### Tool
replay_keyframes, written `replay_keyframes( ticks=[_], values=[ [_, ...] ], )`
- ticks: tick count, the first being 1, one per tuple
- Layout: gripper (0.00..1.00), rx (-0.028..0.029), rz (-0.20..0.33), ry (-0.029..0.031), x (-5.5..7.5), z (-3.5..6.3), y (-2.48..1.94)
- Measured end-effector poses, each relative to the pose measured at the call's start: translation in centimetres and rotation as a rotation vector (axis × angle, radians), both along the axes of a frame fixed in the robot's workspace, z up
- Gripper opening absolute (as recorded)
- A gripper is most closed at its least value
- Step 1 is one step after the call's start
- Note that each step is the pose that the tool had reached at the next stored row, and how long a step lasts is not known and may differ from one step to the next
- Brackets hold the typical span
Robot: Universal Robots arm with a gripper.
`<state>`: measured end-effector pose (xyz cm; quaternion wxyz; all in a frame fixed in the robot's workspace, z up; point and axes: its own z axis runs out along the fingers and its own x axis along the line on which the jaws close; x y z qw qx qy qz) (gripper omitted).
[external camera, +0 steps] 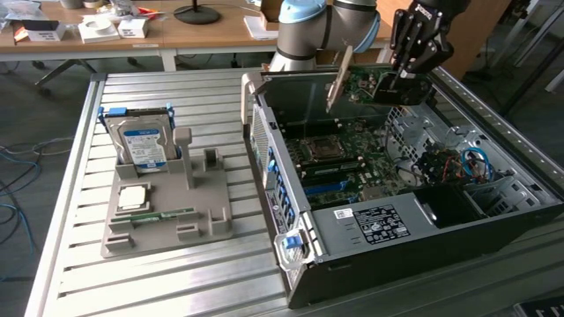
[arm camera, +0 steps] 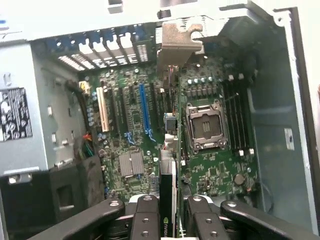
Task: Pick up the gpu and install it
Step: 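Insert the gpu into the slot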
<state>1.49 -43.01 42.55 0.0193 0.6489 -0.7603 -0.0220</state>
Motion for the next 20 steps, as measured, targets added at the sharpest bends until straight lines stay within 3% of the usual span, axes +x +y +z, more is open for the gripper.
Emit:
replay_keyframes(
  ticks=[6, 10, 20],
  values=[
    [0.26, -0.0001, 0.105, 0.0000, 0.00, -0.09, 0.00],
    [0.26, 0.0000, 0.112, -0.0012, -0.05, -0.12, 0.00],
    [0.26, -0.0028, 0.124, -0.0465, -0.97, -0.53, 0.00]
  ],
)
